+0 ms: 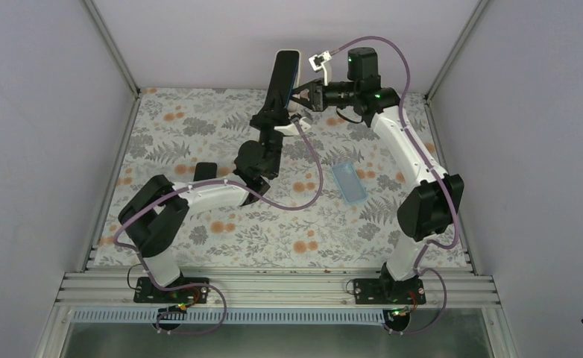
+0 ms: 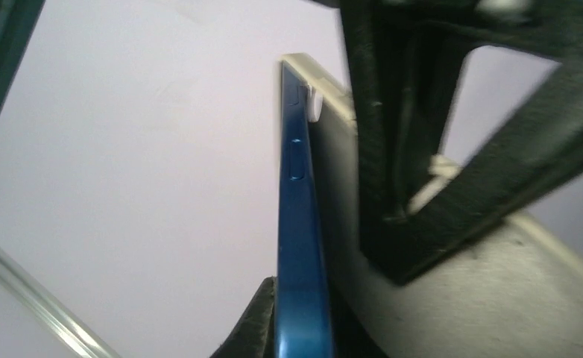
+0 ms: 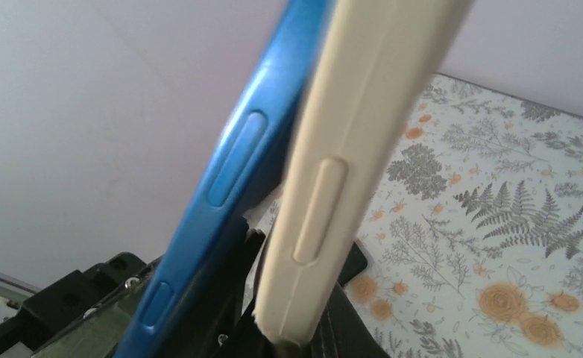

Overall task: Take the phone out of the phone case
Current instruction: Remove the phone case from the phone, then place the phone at the center of the board, then place the phone case at the center of the board.

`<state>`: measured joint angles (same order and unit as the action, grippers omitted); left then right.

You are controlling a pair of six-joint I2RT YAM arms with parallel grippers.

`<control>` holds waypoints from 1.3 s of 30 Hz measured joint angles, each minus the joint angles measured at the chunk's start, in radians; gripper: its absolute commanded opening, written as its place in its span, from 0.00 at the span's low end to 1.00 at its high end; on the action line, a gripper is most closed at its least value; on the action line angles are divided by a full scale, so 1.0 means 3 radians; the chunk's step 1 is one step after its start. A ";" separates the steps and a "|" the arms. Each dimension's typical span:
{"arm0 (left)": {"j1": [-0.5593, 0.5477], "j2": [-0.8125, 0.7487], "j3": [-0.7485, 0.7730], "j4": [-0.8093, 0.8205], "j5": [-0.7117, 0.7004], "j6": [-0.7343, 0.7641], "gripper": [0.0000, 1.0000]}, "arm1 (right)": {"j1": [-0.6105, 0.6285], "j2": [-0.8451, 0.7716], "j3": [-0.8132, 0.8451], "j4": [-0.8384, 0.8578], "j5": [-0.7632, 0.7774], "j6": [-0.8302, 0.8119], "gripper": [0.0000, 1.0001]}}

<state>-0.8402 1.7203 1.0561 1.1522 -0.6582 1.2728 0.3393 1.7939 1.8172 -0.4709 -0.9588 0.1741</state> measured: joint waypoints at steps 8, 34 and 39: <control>-0.0071 0.0042 0.0005 0.0235 -0.0158 0.0187 0.02 | 0.0000 -0.0024 -0.0025 -0.0080 0.0159 -0.0022 0.03; -0.0041 -0.1395 -0.2214 -0.0462 0.0140 0.0665 0.02 | -0.0796 -0.0028 -0.0546 -0.1310 0.1194 -0.1242 0.03; 0.0125 -0.0888 -0.2393 -0.0253 0.0123 0.0792 0.02 | -0.0748 0.0024 -0.1209 -0.1759 0.1101 -0.1624 0.03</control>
<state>-0.8028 1.4540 0.3382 1.0763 -0.6212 1.5105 0.1150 1.8011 1.4544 -0.9985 -0.6285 -0.3130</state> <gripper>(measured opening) 0.079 0.073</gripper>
